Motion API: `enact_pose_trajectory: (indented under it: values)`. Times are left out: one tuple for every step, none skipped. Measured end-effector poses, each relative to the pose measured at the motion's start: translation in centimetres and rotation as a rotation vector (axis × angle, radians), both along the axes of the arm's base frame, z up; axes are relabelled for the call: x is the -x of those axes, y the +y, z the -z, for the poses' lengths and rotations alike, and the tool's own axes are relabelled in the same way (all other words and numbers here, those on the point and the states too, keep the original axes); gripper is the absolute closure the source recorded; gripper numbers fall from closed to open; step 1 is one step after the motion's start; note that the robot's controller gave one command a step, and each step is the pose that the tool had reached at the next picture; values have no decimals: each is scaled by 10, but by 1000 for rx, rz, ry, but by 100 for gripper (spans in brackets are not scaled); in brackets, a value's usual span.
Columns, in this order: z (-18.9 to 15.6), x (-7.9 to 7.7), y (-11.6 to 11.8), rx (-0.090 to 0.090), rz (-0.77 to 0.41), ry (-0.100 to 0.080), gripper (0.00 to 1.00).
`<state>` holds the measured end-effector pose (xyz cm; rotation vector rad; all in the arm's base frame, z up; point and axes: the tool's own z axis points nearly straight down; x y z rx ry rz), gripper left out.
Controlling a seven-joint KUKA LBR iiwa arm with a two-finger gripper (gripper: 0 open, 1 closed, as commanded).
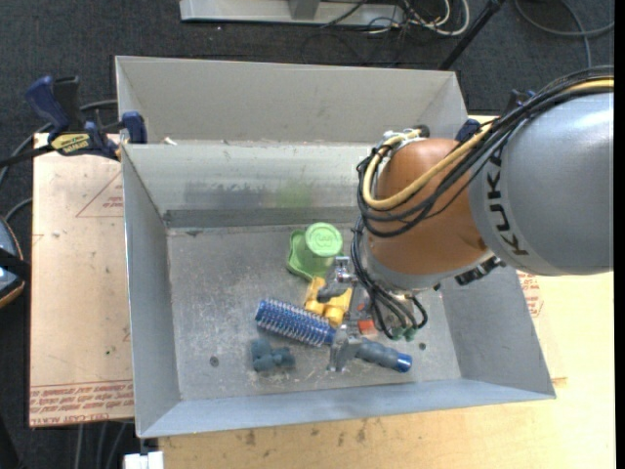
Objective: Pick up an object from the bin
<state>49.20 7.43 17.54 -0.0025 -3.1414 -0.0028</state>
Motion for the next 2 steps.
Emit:
enact_pose_trajectory:
  values:
    - [95,-31,9,-1,45,-3,0]
    - [92,-32,9,-1,47,-3,100]
